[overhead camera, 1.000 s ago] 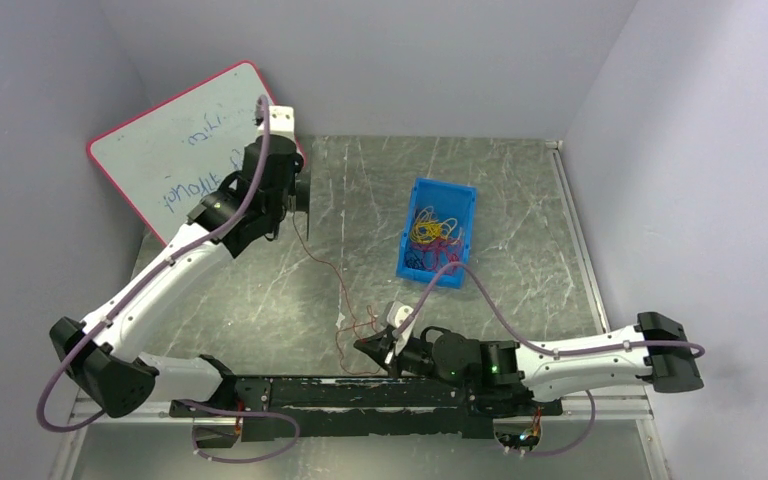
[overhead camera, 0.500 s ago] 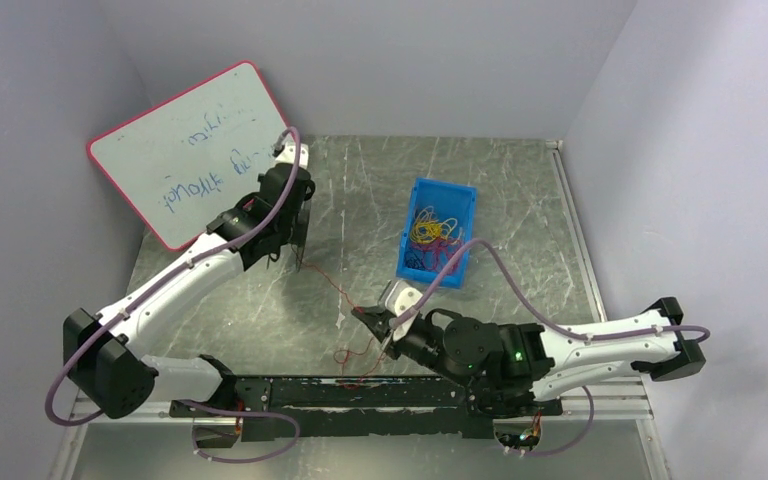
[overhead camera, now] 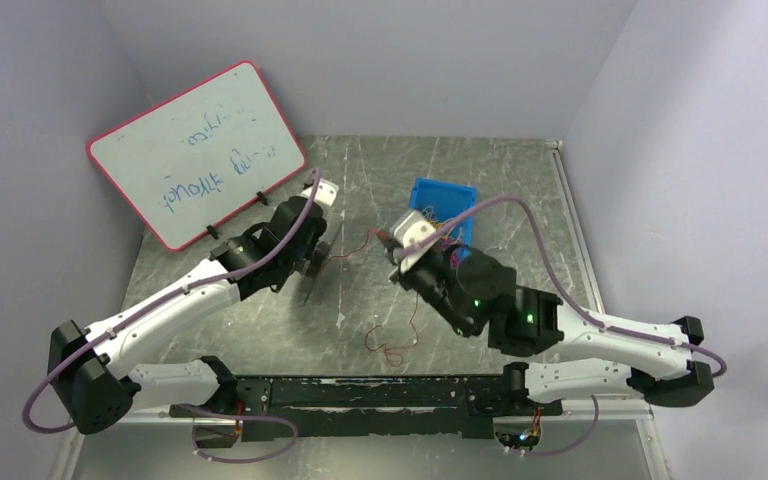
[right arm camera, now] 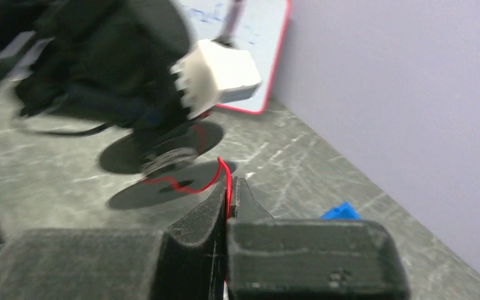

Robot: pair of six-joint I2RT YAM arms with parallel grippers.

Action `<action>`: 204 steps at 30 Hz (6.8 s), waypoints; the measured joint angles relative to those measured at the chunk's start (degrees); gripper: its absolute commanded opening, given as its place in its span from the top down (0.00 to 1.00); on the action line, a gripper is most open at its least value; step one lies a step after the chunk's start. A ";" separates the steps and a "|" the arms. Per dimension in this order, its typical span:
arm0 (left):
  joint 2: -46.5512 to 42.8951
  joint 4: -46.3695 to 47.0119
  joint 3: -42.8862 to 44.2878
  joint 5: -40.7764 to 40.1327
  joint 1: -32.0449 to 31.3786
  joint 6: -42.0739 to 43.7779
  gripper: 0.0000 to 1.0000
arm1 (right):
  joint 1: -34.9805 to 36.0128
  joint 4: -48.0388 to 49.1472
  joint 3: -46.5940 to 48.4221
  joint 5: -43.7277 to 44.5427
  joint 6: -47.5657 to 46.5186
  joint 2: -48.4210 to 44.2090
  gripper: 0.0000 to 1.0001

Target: Wrap the cables

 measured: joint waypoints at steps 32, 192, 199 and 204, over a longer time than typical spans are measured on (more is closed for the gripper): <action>-20.65 -4.26 -3.06 25.46 -15.08 2.38 0.93 | -47.71 10.86 -15.65 -35.43 16.81 6.60 1.00; -20.74 22.75 1.11 -19.61 -20.52 -4.31 0.93 | -9.73 50.21 -46.36 -36.13 33.00 10.97 1.00; -13.31 26.10 1.01 -27.32 -20.76 0.24 0.93 | -2.62 44.30 -39.06 -30.99 28.87 7.67 1.00; -10.01 25.83 0.31 -30.32 -20.83 1.07 0.93 | 0.42 39.47 -33.46 -27.17 25.11 5.11 1.00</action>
